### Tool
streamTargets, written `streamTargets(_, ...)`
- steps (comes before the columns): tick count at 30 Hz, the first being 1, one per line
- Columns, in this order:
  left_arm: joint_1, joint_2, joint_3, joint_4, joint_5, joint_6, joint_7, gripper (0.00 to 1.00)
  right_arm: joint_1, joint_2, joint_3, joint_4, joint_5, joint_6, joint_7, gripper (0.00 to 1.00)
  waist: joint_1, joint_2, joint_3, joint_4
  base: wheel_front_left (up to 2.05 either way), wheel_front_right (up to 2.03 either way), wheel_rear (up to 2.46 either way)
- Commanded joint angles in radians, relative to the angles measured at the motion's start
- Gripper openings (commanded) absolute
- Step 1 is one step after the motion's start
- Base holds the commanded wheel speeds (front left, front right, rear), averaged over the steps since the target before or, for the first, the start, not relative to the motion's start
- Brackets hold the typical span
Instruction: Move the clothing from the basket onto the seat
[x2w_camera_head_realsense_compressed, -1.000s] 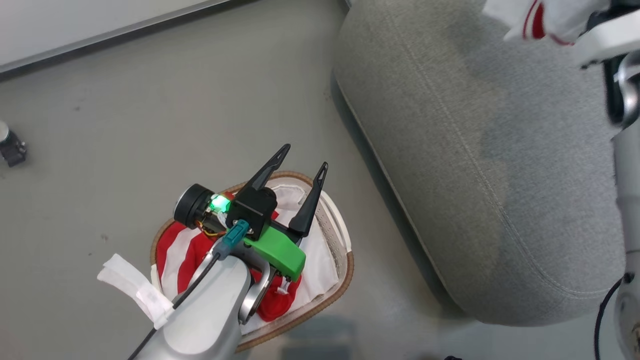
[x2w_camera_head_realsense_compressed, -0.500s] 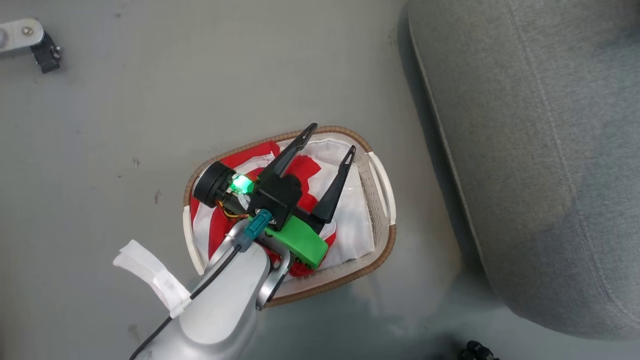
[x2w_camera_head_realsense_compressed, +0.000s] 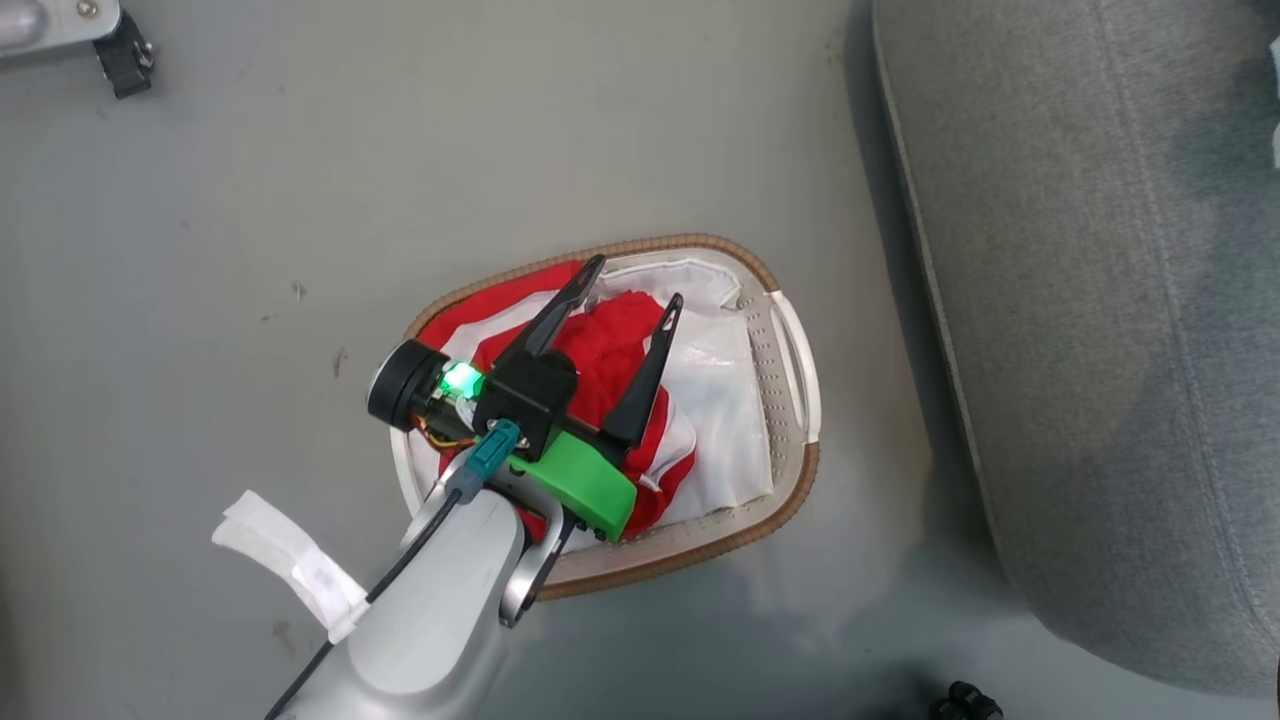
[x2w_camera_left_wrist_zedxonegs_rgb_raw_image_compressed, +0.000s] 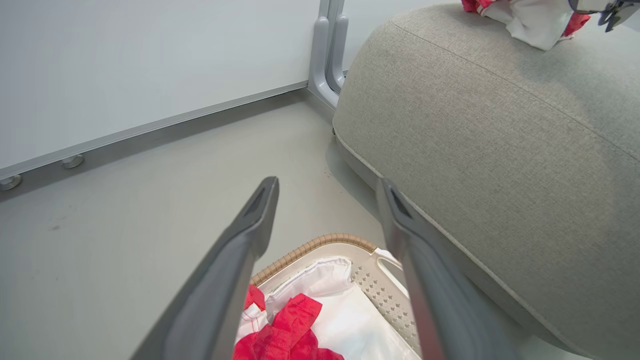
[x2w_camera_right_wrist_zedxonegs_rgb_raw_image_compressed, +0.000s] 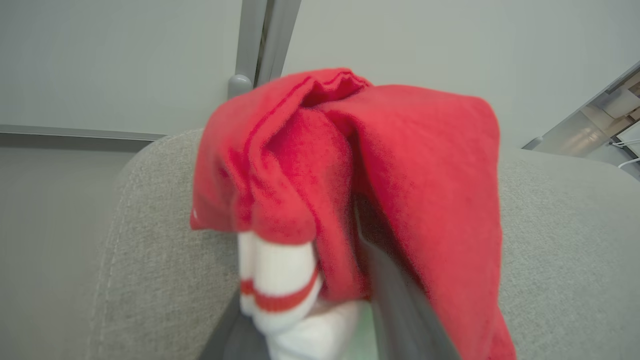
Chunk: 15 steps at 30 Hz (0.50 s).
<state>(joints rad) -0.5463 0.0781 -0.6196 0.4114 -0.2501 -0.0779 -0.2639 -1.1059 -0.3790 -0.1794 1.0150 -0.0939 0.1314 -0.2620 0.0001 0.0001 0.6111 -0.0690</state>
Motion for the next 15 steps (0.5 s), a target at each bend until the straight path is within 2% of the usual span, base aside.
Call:
streamTargets(1, 0.016, 0.005, 0.008, 0.001, -0.008, -0.002, -0.001, 1.00, 0.036, 0.000, 0.008, -0.010, 0.011, -0.001, -0.004, 1.00, -0.0001, -0.0001, -0.031, -0.021, 0.00, 0.00, 0.00)
streamTargets(7, 0.060, 0.005, 0.045, -0.003, -0.014, 0.000, -0.001, 1.00, 0.130, 0.026, 0.052, -0.025, 0.032, -0.001, -0.003, 1.00, -0.0001, -0.0001, -0.105, -0.037, 0.00, 0.00, 0.00)
streamTargets(15, 0.129, 0.008, 0.125, -0.027, -0.027, 0.009, -0.001, 1.00, 0.246, 0.039, 0.170, -0.032, 0.096, -0.001, -0.003, 1.00, -0.0001, -0.0001, -0.230, -0.050, 0.00, 0.00, 0.00)
